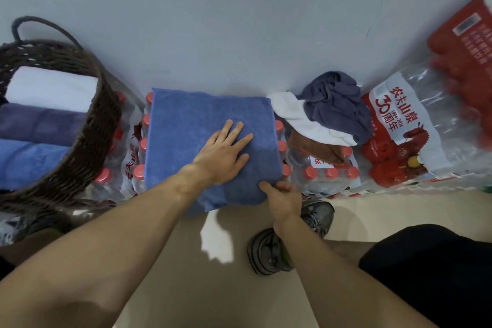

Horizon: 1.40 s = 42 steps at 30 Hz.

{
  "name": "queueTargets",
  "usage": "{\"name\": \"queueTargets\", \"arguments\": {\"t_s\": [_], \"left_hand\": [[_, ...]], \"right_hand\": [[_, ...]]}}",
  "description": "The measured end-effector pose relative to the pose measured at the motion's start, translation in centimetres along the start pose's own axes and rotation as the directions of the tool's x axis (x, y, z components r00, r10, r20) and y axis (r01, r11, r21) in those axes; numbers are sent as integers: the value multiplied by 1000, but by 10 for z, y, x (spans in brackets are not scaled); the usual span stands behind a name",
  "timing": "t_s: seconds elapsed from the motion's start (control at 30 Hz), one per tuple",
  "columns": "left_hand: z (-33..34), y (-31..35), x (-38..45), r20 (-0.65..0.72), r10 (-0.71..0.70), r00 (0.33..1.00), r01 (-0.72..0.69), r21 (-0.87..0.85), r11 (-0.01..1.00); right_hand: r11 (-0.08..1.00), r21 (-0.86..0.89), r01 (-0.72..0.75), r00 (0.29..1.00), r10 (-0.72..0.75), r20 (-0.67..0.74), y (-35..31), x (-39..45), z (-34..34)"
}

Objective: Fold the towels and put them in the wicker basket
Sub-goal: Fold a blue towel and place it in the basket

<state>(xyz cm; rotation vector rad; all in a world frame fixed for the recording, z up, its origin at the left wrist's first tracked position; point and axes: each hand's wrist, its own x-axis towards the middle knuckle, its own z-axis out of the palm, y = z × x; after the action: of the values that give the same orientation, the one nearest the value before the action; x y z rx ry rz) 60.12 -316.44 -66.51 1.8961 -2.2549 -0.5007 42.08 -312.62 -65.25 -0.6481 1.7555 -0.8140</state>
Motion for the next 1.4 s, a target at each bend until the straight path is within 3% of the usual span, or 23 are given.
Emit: {"name": "queueTargets", "arguments": {"t_s": [0.1,0.17,0.3,0.43,0.57,0.63,0.73,0.83,0.9,1.03,1.2,1.3,1.4], "left_hand": [[0,0,0,4,-2,1000,2,-3,1000],[1,-1,0,5,-1,1000,1,-6,1000],[1,-1,0,9,0,1000,0,-5,1000],[2,-2,0,5,1,1000,-1,-11,1000],[4,-3,2,6,4,1000,-4,-22,1000],[4,-4,3,9,5,1000,-5,-35,999],[5,-6,3,9,7,1000,-7,-44,999],[5,-6,3,10,3,1000,-2,-58,998],[3,-6,4,17,4,1000,-3,-76,997],[1,-6,3,13,8,1000,-7,-91,996],[-7,-8,5,-30,-8,1000,7,-60,998],[-13,-13,8,-10,-18,1000,18,-20,1000],[-18,-14,10,44,-43,998,46,-67,997]], "right_hand": [[987,105,-123,990,115,84,-1,-5,0],[990,53,-132,985,125,116,-1,-5,-2],[998,-57,-25,988,33,148,-3,-9,0],[998,-5,61,997,-61,52,-9,-8,-3],[967,-134,216,976,-213,38,-14,-5,-9],[965,-136,223,973,-212,95,-19,-4,-12],[984,-130,123,954,-81,288,-26,-1,-27],[997,-46,-61,840,76,538,-30,-3,-41],[991,-104,-79,779,127,614,-33,-6,-46],[939,-342,47,759,189,623,-37,-12,-49],[817,-535,216,803,163,574,-55,-19,-46],[808,-508,298,796,84,599,-66,-22,-46],[906,-322,274,783,-15,622,-70,-23,-49]]}}
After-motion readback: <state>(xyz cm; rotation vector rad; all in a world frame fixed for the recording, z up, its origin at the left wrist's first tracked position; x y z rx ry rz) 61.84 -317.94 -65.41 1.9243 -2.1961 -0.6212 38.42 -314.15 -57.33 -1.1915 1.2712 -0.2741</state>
